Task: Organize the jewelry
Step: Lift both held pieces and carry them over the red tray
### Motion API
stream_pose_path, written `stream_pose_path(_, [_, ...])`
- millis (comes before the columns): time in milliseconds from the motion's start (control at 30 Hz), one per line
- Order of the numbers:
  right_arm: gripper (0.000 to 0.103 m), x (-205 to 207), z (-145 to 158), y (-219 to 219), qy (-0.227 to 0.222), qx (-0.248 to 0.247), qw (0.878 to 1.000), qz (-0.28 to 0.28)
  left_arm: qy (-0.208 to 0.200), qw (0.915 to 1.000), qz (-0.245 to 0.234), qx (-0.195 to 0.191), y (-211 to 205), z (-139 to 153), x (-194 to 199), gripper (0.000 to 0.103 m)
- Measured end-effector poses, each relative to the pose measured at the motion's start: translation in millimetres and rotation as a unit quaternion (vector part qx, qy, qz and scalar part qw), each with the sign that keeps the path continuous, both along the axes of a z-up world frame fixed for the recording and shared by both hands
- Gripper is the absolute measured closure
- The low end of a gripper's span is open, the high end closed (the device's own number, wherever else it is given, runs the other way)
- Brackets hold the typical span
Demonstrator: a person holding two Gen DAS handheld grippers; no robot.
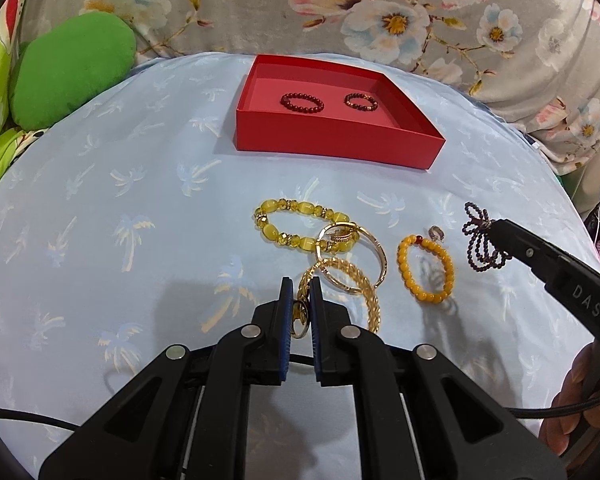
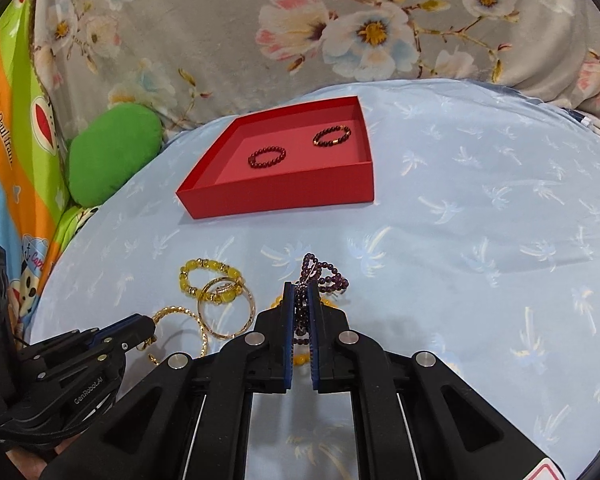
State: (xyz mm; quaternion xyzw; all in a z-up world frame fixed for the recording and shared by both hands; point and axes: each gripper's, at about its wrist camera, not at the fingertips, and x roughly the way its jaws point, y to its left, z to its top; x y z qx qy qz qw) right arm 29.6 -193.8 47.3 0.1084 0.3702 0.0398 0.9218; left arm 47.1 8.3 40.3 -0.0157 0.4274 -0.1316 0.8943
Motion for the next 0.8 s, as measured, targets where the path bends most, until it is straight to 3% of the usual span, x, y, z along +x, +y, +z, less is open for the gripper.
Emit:
stream_pose_path(567, [0.097, 5, 8, -6, -0.010, 0.003, 1.000, 0.000, -0.033, 0.9994, 0.008, -0.010, 7, 33, 22, 0.095])
stream_pose_path(800, [0.097, 37, 31, -23, -0.029, 0.009, 1.000, -0.008, -0.063, 0.9978, 0.011, -0.019, 5, 63, 54, 0.095])
